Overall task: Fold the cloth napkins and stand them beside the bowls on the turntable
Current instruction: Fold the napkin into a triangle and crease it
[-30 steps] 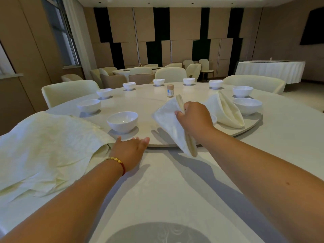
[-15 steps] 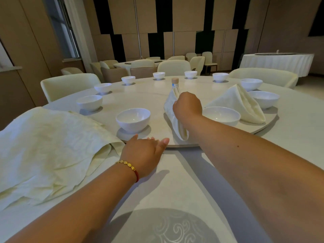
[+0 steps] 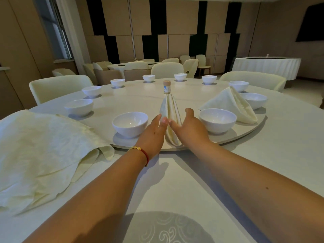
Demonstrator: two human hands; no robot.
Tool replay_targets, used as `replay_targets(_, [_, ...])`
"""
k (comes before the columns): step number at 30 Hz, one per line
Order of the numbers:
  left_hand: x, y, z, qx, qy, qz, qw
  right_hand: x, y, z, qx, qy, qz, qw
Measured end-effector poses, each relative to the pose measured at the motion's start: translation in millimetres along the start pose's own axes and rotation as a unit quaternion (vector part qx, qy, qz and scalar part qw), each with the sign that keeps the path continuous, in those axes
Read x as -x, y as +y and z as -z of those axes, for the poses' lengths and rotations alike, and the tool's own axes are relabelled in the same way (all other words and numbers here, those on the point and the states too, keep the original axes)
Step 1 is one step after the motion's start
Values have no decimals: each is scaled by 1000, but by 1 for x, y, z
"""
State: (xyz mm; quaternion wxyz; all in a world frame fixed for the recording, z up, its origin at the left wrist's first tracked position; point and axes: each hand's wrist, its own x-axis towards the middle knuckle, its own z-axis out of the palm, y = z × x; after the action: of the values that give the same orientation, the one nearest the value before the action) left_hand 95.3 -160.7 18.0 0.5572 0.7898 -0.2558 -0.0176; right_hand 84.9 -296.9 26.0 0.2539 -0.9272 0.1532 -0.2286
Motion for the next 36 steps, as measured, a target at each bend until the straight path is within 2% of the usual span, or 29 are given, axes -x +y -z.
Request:
replay_targets(4, [-8,7,-20,19,-20,-15,999,16,21,0,-57,13,69,996])
replay_targets(8, [-12,8,-29,-48,3,-24,999,15,28,2,-43,21,126,991])
replay_targets(11, [-11,10,-32,-65,8,-33,997,14,31,5,-16,-3,125,992])
replay_targets(19, [-13,4,-37,-122,35,-58,990,11,36,2,94,49,100,989])
replay_targets(22, [-13,1,-37,-156,71,-34,985,13,39,6,53,68,62,994])
replay_targets(26, [-9,2,-36,-188,90,-23,978,17,36,10,39,70,70,994])
replay_targets(31, [2,11,-34,-177,82,-58,979,23,32,17,43,64,92,993])
replay_targets(33, [11,11,-29,-230,107,-55,966,25,32,22,37,72,105,991])
replay_targets(36, [29,8,-13,-416,150,1,897,28,30,30,24,98,127,987])
